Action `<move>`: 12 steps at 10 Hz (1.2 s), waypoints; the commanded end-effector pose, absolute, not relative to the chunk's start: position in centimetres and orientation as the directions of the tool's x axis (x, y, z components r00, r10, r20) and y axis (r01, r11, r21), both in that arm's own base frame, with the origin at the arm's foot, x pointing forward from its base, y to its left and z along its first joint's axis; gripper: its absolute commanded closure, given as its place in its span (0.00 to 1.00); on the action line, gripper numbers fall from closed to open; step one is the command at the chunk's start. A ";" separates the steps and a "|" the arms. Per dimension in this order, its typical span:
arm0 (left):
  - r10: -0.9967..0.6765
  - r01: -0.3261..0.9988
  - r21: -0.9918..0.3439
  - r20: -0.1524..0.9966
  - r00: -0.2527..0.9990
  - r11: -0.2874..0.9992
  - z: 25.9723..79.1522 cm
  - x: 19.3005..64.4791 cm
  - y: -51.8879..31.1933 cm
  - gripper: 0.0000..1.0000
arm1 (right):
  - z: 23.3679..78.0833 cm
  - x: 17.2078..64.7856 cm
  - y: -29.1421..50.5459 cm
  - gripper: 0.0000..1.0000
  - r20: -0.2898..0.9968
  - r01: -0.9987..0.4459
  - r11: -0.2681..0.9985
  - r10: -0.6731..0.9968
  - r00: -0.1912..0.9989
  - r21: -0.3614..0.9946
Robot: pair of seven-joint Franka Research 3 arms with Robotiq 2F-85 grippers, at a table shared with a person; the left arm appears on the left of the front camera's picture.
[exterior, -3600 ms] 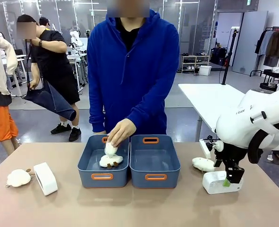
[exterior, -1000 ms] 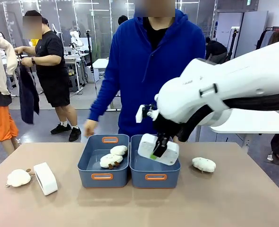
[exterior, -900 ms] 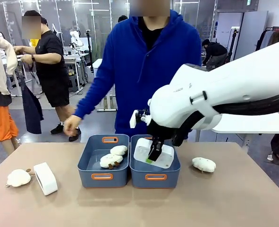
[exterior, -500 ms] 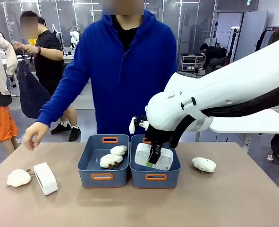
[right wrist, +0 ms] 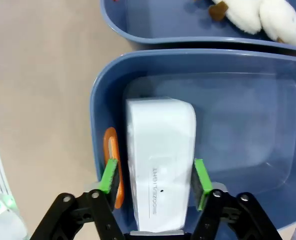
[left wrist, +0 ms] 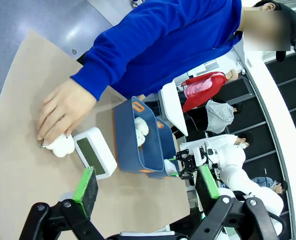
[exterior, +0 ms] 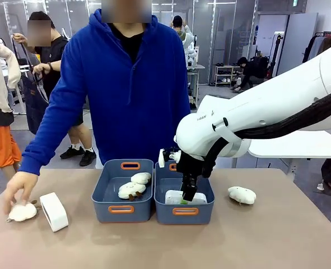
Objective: Sort the digital clocks into the basket.
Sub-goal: Pick up the Digital clock from the table and place it into the empty Plastic storage basket.
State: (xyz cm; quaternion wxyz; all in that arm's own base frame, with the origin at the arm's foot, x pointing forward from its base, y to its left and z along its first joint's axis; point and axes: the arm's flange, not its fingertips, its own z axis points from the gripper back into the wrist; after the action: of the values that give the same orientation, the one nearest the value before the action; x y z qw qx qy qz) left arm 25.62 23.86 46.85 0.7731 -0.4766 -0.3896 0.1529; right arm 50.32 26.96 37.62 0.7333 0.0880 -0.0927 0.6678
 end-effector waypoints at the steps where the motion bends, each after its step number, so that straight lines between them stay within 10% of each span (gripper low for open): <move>1: 0.602 0.145 -0.857 0.458 0.654 0.494 46.9 25.5 24.0 0.00 | 38.8 50.1 26.9 0.07 0.252 -0.997 0.071 0.965 0.069 0.003; 12: 0.602 0.145 -0.857 0.458 0.654 0.494 46.9 25.5 24.0 0.00 | 39.1 50.3 26.7 0.00 0.262 -0.995 0.094 0.961 0.088 -0.013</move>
State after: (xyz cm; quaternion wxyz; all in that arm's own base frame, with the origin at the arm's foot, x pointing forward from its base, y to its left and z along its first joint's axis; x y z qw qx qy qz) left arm 25.62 23.85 46.85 0.7731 -0.4767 -0.3895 0.1528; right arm 50.11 26.71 39.23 0.7346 0.0863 -0.1055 0.6646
